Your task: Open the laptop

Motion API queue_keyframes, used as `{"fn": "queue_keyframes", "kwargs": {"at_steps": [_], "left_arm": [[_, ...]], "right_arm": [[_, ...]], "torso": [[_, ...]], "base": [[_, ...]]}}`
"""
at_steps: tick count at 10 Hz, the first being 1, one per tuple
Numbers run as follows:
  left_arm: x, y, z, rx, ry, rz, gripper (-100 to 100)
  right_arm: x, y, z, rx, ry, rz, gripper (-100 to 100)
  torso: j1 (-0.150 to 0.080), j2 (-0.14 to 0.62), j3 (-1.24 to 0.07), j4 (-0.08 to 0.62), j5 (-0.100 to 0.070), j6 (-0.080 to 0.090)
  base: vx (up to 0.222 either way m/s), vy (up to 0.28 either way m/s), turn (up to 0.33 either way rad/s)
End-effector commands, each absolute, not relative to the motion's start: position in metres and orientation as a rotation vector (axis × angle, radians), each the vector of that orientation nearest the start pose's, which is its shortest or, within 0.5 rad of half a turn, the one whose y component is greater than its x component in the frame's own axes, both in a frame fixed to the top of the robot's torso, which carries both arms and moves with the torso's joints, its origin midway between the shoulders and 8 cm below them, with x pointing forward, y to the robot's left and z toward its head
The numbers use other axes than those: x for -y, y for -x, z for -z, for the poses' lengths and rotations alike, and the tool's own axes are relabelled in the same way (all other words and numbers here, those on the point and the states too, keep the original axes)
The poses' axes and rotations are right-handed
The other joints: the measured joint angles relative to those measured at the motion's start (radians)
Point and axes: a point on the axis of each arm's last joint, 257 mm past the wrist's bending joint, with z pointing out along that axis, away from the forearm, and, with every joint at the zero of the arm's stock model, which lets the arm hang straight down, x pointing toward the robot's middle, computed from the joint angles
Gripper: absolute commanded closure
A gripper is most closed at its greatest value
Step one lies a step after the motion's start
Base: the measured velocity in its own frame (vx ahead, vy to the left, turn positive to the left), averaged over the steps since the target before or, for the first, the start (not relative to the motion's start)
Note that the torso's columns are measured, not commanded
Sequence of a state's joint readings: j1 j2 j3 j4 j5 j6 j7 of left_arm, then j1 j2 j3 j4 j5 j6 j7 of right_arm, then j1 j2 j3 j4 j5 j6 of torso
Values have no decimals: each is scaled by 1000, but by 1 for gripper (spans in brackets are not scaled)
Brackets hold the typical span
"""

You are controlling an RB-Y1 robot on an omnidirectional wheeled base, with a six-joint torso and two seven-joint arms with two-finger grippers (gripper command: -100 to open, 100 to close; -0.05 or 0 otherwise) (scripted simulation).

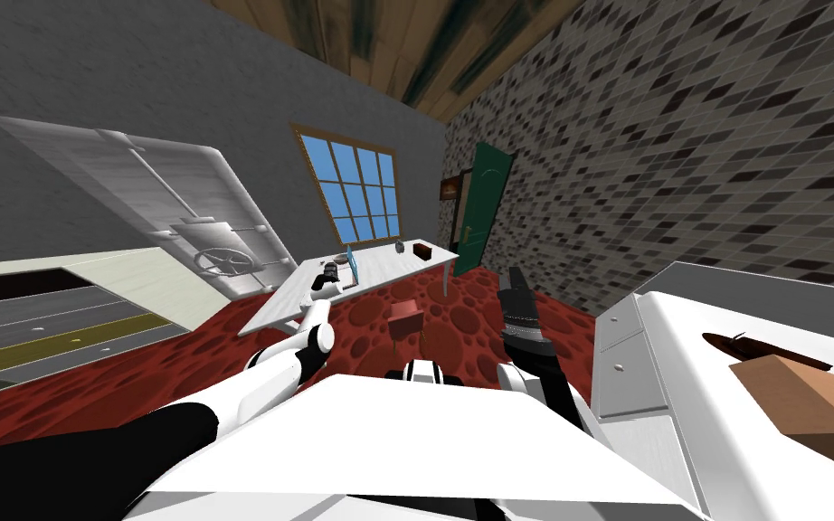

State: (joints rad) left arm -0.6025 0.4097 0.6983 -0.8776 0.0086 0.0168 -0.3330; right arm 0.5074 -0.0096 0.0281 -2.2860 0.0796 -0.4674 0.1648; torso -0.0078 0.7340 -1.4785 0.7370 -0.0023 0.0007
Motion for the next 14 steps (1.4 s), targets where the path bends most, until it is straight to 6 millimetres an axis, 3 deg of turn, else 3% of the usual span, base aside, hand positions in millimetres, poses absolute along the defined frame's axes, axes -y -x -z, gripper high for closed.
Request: {"fn": "queue_keyframes", "kwargs": {"at_steps": [1,6,8,9,14], "left_arm": [[-621,-601,123,-999,1238,464,-100],[-641,-596,107,-1110,1145,288,-100],[-638,-598,109,-1099,1154,306,-100],[-638,-598,109,-1099,1154,307,100],[-617,-610,113,-923,1311,563,100]], "right_arm": [[262,-350,-17,-727,-563,-1117,0],[262,-350,-17,-727,-562,-1117,0],[262,-350,-18,-727,-562,-1117,0],[262,-350,-18,-727,-562,-1117,0],[262,-351,-17,-727,-562,-1117,0]], "torso": [[0,0,0,0,0,0],[9,6,3,2,3,-1],[11,5,3,1,3,-1],[11,5,3,1,3,-1],[11,5,3,2,3,-1]], "base": [[73,-118,-29],[51,-103,-32],[13,-26,-2],[0,0,0],[-84,124,22]]}}
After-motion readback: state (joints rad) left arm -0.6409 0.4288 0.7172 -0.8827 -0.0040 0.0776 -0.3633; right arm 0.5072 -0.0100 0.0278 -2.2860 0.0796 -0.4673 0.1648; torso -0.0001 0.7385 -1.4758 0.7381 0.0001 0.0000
